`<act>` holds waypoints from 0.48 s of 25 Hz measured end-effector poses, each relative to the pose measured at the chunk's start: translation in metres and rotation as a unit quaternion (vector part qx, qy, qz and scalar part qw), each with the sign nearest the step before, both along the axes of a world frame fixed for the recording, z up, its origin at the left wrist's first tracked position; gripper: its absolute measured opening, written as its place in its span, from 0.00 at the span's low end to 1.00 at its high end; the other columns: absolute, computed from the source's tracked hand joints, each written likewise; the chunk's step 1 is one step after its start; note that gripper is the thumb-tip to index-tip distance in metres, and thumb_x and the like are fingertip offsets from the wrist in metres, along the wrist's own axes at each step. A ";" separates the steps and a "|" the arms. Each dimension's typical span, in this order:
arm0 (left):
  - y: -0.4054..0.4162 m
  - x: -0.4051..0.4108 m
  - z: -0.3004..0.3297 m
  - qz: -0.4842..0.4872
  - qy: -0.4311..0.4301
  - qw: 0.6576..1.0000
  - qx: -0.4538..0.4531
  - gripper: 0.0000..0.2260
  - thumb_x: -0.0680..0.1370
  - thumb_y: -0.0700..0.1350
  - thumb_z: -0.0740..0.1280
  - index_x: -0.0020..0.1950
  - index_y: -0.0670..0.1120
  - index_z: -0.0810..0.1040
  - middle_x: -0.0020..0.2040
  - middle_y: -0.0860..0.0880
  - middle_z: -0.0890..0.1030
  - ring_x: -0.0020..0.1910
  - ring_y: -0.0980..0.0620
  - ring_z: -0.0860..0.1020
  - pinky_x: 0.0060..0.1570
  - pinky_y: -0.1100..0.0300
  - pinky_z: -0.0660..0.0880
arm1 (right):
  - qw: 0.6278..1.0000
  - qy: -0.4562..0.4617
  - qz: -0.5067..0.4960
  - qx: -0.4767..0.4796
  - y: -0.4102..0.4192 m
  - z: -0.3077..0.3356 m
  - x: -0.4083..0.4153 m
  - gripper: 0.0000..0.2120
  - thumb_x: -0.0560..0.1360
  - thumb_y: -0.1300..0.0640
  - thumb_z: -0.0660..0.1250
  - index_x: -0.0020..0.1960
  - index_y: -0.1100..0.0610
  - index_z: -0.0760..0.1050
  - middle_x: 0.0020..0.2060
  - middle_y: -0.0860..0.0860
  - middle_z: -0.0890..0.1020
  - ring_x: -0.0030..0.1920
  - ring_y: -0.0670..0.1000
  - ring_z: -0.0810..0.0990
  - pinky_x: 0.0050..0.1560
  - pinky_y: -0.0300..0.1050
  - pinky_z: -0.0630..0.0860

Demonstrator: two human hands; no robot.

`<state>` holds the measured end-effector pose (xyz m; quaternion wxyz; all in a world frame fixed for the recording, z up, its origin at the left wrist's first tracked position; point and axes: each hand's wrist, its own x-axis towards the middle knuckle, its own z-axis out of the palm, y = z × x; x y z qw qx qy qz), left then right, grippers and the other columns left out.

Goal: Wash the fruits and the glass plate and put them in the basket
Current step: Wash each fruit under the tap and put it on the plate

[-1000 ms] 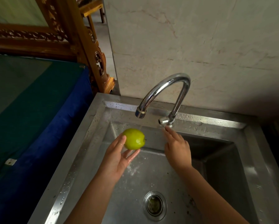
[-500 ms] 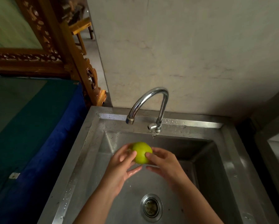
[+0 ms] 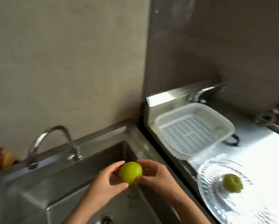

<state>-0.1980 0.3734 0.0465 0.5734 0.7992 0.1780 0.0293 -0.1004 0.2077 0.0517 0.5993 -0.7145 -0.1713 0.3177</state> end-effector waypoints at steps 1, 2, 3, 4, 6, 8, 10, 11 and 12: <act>-0.024 0.016 0.002 -0.024 -0.006 1.000 0.009 0.28 0.63 0.32 0.76 0.56 0.56 0.74 0.55 0.51 0.80 0.52 0.61 0.79 0.55 0.67 0.73 | 0.999 -0.009 -0.031 0.005 -0.028 0.003 0.004 0.23 0.64 0.69 0.74 0.57 0.56 0.77 0.48 0.54 0.84 0.47 0.48 0.82 0.54 0.45 0.79; -0.048 0.031 0.002 -0.045 -0.011 0.999 0.010 0.28 0.63 0.32 0.76 0.54 0.57 0.74 0.54 0.52 0.80 0.50 0.62 0.80 0.51 0.70 0.75 | 0.998 -0.024 -0.061 0.007 -0.056 0.005 0.009 0.23 0.64 0.68 0.74 0.56 0.54 0.78 0.48 0.54 0.84 0.49 0.49 0.82 0.55 0.47 0.79; -0.072 0.045 0.001 -0.063 -0.014 0.998 0.008 0.28 0.62 0.31 0.75 0.53 0.58 0.75 0.54 0.52 0.81 0.49 0.63 0.80 0.49 0.70 0.76 | 0.995 -0.040 -0.088 0.004 -0.082 0.005 0.015 0.22 0.63 0.66 0.74 0.55 0.51 0.78 0.49 0.53 0.84 0.50 0.49 0.82 0.56 0.47 0.78; -0.098 0.061 -0.001 -0.084 -0.018 0.996 0.007 0.29 0.62 0.31 0.75 0.52 0.59 0.75 0.53 0.52 0.81 0.50 0.62 0.81 0.49 0.68 0.77 | 0.992 -0.057 -0.115 -0.004 -0.110 0.004 0.022 0.22 0.63 0.64 0.75 0.54 0.48 0.78 0.49 0.50 0.84 0.50 0.48 0.82 0.56 0.45 0.77; -0.155 0.091 -0.009 -0.138 -0.024 0.990 0.020 0.29 0.62 0.33 0.75 0.53 0.60 0.74 0.54 0.53 0.81 0.52 0.58 0.80 0.54 0.62 0.76 | 0.981 -0.082 -0.171 -0.030 -0.169 -0.005 0.034 0.22 0.62 0.62 0.75 0.52 0.44 0.77 0.48 0.47 0.83 0.48 0.44 0.81 0.53 0.40 0.78; -0.205 0.114 -0.019 -0.196 -0.019 0.979 0.041 0.28 0.63 0.36 0.75 0.54 0.61 0.72 0.55 0.56 0.79 0.54 0.60 0.78 0.57 0.63 0.74 | 0.971 -0.089 -0.216 -0.057 -0.220 -0.015 0.040 0.23 0.62 0.63 0.75 0.53 0.46 0.75 0.49 0.45 0.81 0.48 0.42 0.80 0.49 0.34 0.78; -0.242 0.127 -0.029 -0.230 -0.010 0.971 0.059 0.27 0.63 0.38 0.75 0.53 0.62 0.71 0.54 0.58 0.78 0.55 0.63 0.76 0.55 0.68 0.73 | 0.964 -0.093 -0.239 -0.075 -0.258 -0.028 0.044 0.24 0.62 0.63 0.76 0.54 0.49 0.75 0.51 0.48 0.81 0.51 0.44 0.79 0.49 0.37 0.79; -0.259 0.132 -0.037 -0.243 -0.004 0.968 0.062 0.27 0.63 0.39 0.75 0.53 0.63 0.71 0.53 0.59 0.78 0.54 0.63 0.76 0.53 0.71 0.72 | 0.961 -0.092 -0.246 -0.086 -0.276 -0.036 0.044 0.24 0.62 0.63 0.76 0.54 0.50 0.75 0.51 0.49 0.81 0.52 0.46 0.79 0.50 0.40 0.80; -0.271 0.135 -0.043 -0.251 -0.001 0.966 0.066 0.26 0.63 0.39 0.75 0.52 0.62 0.71 0.53 0.59 0.77 0.53 0.62 0.76 0.51 0.72 0.73 | 0.960 -0.089 -0.249 -0.092 -0.287 -0.043 0.043 0.23 0.62 0.63 0.76 0.54 0.50 0.75 0.51 0.50 0.81 0.52 0.47 0.79 0.49 0.41 0.80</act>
